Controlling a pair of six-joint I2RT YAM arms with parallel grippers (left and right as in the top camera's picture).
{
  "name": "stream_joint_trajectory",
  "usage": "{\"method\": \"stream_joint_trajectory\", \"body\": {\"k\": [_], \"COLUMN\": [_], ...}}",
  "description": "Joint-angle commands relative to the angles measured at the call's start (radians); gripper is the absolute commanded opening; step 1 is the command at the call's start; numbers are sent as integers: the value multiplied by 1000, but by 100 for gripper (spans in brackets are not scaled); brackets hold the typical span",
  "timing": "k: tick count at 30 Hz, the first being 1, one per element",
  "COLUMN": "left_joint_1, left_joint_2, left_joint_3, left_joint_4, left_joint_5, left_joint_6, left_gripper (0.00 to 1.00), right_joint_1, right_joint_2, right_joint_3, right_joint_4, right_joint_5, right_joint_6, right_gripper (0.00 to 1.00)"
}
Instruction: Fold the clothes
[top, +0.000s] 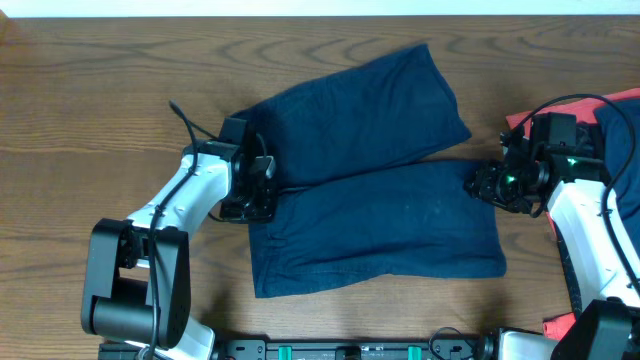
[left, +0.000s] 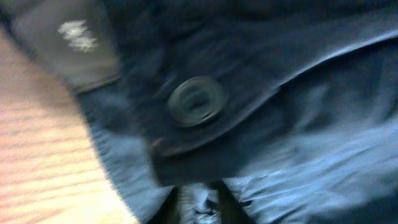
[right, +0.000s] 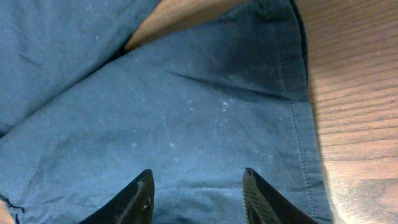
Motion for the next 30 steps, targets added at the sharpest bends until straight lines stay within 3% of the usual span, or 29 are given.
{"method": "stream_joint_trajectory", "body": {"k": [1,5,9,11,16,18,22,24,27,30], "left_joint_1": [11,65,114,123,123,123,123,123,123,127], "left_joint_2": [-4,-25,-35,-35,-34,-31,-12,5,28,28], "left_joint_3": [11,32,32,31,31,31,25,24,24,24], "left_joint_4": [-34,-93,-66,-39,20,39,83,93,93,53], "left_joint_5": [-73,-151,-87,-18,114,121,209,247,248,217], "left_joint_6": [-42,-43,-43,-42,-19,-16,34,48,48,52], "left_gripper": [6,6,8,29,52,56,56,49,30,31], "right_joint_1": [8,8,8,8,8,8,8,8,8,8], "right_joint_2": [1,1,1,1,1,1,1,1,1,1], "right_joint_3": [0,-16,-56,-78,-109,-112,-113,-113,-113,-113], "right_joint_4": [7,48,107,134,147,138,139,145,146,143], "right_joint_5": [-21,-21,-21,-21,-21,-21,-21,-21,-21,-22], "right_joint_6": [0,0,0,1,1,1,1,1,1,1], "right_gripper": [43,42,46,52,61,61,61,61,61,61]}}
